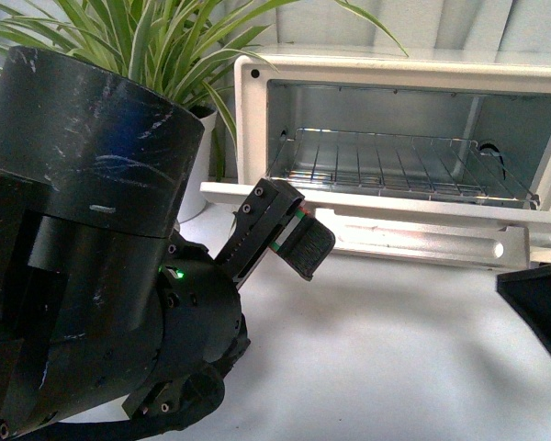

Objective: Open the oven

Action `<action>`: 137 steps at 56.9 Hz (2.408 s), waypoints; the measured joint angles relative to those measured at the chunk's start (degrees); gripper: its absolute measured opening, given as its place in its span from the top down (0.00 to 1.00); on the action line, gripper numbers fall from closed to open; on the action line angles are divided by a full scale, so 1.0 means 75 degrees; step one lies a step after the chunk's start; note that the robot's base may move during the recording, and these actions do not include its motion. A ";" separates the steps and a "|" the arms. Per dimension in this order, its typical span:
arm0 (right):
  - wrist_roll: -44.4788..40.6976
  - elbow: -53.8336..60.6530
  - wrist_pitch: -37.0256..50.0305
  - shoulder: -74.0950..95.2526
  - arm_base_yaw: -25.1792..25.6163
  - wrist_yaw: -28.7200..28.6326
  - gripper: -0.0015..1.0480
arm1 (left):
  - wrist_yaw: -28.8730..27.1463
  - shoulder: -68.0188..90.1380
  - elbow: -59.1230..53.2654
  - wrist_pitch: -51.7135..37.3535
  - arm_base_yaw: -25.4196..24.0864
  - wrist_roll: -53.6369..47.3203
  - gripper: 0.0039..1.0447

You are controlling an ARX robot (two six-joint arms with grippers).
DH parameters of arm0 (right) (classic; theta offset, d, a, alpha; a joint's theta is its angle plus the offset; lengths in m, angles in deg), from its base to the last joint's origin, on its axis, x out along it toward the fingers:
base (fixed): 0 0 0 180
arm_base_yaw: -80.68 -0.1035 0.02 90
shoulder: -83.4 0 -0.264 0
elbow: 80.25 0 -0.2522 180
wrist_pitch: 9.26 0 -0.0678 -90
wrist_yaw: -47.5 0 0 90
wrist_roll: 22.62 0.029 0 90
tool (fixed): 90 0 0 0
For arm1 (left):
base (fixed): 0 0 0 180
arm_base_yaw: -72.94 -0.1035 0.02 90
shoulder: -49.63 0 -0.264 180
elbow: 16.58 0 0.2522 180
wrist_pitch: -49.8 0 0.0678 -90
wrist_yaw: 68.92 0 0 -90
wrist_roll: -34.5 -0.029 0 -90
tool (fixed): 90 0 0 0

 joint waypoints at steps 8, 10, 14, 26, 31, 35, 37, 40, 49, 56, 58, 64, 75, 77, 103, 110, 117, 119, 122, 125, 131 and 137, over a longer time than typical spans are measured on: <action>0.0143 0.0012 -0.0353 -0.0726 0.0256 -0.0184 0.09 | -0.0085 -0.0009 0.0000 0.0073 0.0000 -0.0221 0.06; 0.0187 0.0012 -0.0434 -0.0930 0.0341 -0.0271 0.09 | -0.0111 -0.0009 0.0000 0.0093 0.0000 -0.0277 0.06; 0.0259 0.0012 -0.0565 -0.1256 0.0530 -0.0417 0.09 | -0.0128 -0.0015 0.0003 0.0154 0.0000 -0.0437 0.06; 0.0388 0.0012 -0.0755 -0.1571 0.1189 -0.0804 0.09 | -0.0425 -0.0058 0.0038 0.0402 0.0009 -0.1221 0.06; 0.0393 0.0012 -0.0761 -0.1568 0.1361 -0.0874 0.09 | -0.0568 -0.0058 0.0067 0.0495 0.0026 -0.1606 0.06; 0.0393 0.0012 -0.0761 -0.1571 0.1440 -0.0933 0.09 | -0.0766 -0.0055 0.0085 0.0574 0.0041 -0.2049 0.06; 0.0393 0.0012 -0.0761 -0.1571 0.1454 -0.0956 0.09 | -0.0833 -0.0055 0.0087 0.0603 0.0044 -0.2238 0.06; 0.0393 0.0012 -0.0761 -0.1568 0.1466 -0.0965 0.09 | -0.0889 -0.0052 0.0087 0.0615 0.0044 -0.2396 0.06; 0.0393 0.0015 -0.0758 -0.1571 0.1475 -0.0976 0.09 | -0.1052 -0.0047 0.0096 0.0694 0.0044 -0.2850 0.06; 0.0393 0.0023 -0.0758 -0.1568 0.1486 -0.1003 0.09 | -0.1180 -0.0038 0.0096 0.0720 0.0047 -0.3223 0.06; 0.0393 0.0029 -0.0758 -0.1568 0.1486 -0.1003 0.09 | -0.1236 -0.0038 0.0096 0.0743 0.0052 -0.3351 0.06; 0.0393 0.0035 -0.0758 -0.1568 0.1486 -0.1011 0.09 | -0.1364 -0.0026 0.0096 0.0758 0.0070 -0.3687 0.06; 0.0393 0.0064 -0.0758 -0.1571 0.1483 -0.1011 0.09 | -0.1620 -0.0017 0.0041 0.0758 0.0096 -0.4301 0.06; 0.0393 0.0070 -0.0758 -0.1571 0.1483 -0.1011 0.09 | -0.1652 -0.0017 0.0029 0.0758 0.0096 -0.4406 0.06; 0.0393 0.0143 -0.0752 -0.1571 0.1387 -0.0973 0.09 | -0.2541 0.0035 -0.0414 0.0408 0.0169 -0.6831 0.06; 0.0393 0.0143 -0.0752 -0.1571 0.1381 -0.0973 0.09 | -0.2611 0.0082 -0.0428 0.0350 0.0233 -0.7111 0.06; 0.0393 0.0160 -0.0752 -0.1571 0.1381 -0.0973 0.09 | -0.2719 0.0090 -0.0428 0.0306 0.0280 -0.7385 0.06; 0.0393 0.0169 -0.0752 -0.1571 0.1381 -0.0973 0.09 | -0.2739 0.0090 -0.0437 0.0280 0.0294 -0.7490 0.06; 0.0393 0.0184 -0.0752 -0.1574 0.1384 -0.0976 0.09 | -0.2760 0.0090 -0.0469 0.0216 0.0321 -0.7664 0.06; 0.0393 0.0198 -0.0755 -0.1594 0.1384 -0.0994 0.09 | -0.2751 0.0052 -0.0545 0.0131 0.0358 -0.7871 0.06; 0.0388 0.0227 -0.0845 -0.1734 0.1419 -0.1096 0.09 | -0.2576 -0.0256 -0.0874 0.0061 0.0414 -0.8256 0.06; 0.0376 0.0329 -0.0970 -0.1967 0.1498 -0.1241 0.09 | -0.2506 -0.0539 -0.1201 -0.0070 0.0446 -0.8495 0.06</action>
